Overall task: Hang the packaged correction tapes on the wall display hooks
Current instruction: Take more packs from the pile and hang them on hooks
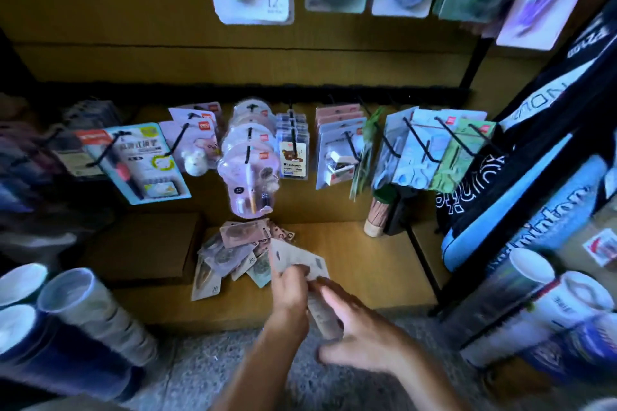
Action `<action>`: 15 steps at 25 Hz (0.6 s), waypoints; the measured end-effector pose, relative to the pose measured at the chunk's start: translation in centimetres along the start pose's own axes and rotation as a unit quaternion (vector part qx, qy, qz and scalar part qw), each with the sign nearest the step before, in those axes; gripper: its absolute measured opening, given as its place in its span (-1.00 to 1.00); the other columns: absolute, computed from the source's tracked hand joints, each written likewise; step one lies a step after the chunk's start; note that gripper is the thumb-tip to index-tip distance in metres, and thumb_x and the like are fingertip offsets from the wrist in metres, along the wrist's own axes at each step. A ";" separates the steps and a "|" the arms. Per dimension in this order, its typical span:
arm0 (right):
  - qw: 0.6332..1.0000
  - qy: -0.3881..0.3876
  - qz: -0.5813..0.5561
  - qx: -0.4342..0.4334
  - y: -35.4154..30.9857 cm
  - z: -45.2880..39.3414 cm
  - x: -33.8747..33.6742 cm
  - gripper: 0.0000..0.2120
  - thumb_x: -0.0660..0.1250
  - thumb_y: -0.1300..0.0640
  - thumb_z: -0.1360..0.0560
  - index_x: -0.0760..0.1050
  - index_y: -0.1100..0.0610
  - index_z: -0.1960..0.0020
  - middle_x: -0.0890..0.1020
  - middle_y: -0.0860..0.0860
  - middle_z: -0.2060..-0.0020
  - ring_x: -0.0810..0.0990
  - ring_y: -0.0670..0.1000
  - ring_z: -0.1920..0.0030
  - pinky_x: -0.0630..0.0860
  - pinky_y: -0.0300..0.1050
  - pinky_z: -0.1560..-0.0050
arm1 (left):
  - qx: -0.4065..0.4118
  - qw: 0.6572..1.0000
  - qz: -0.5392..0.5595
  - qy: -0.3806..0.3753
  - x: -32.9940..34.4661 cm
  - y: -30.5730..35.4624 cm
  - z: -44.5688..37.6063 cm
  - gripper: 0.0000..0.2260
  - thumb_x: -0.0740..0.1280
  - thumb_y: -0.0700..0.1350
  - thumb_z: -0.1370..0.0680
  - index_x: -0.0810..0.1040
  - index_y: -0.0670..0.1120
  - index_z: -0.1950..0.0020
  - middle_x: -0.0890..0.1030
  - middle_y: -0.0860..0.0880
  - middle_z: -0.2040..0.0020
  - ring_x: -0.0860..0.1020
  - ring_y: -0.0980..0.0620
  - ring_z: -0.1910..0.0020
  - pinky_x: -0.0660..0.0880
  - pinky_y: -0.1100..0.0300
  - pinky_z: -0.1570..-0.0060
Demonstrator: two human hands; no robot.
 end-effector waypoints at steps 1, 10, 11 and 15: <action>0.998 0.046 0.033 -0.038 -0.8 0.3 0.3 -0.25 0.39 0.07 -0.45 0.08 -0.32 -0.47 0.23 -0.37 -0.27 0.32 -0.17 -0.24 0.38 -0.34 -0.07 | -0.017 1.000 0.009 -0.007 -0.5 1.4 1.8 -0.74 0.26 -0.23 -0.46 0.55 -0.24 -0.12 0.65 -0.24 0.10 0.62 -0.21 0.19 0.53 0.08 0.26; 0.871 0.351 -0.209 -0.274 -13.3 3.3 -6.4 -0.82 0.46 0.13 -0.47 0.66 -0.03 -0.07 0.73 -0.14 0.11 0.70 -0.12 0.11 0.60 -0.21 0.16 | 0.183 0.925 -0.038 -0.332 -5.6 17.0 11.0 -0.20 0.54 0.29 -0.27 0.49 -0.11 -0.37 0.63 -0.22 -0.23 0.60 -0.16 -0.13 0.59 0.02 -0.08; 0.856 0.348 -0.250 -0.290 -14.9 3.5 -7.1 -0.83 0.47 0.12 -0.44 0.66 0.02 -0.04 0.74 -0.11 0.12 0.71 -0.09 0.10 0.60 -0.22 0.16 | 0.209 0.916 -0.039 -0.341 -5.9 18.2 12.2 -0.20 0.58 0.25 -0.24 0.51 -0.12 -0.35 0.62 -0.23 -0.24 0.60 -0.19 -0.14 0.57 -0.02 -0.11; 0.834 0.357 -0.283 -0.310 -19.5 4.0 -8.3 -0.85 0.45 0.06 -0.41 0.68 0.03 0.03 0.74 -0.14 0.16 0.72 -0.11 0.12 0.61 -0.21 0.19 | 0.272 0.922 0.008 -0.276 -5.6 19.7 14.5 -0.31 0.60 0.26 -0.18 0.62 -0.10 -0.16 0.70 -0.17 -0.05 0.67 -0.11 0.05 0.55 0.01 0.05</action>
Point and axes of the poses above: each hand's wrist, its own z-axis away from the middle knuckle, its own x-axis out of the palm, y = z × x, the point moved 3 cm from there along -z, towards the middle knuckle
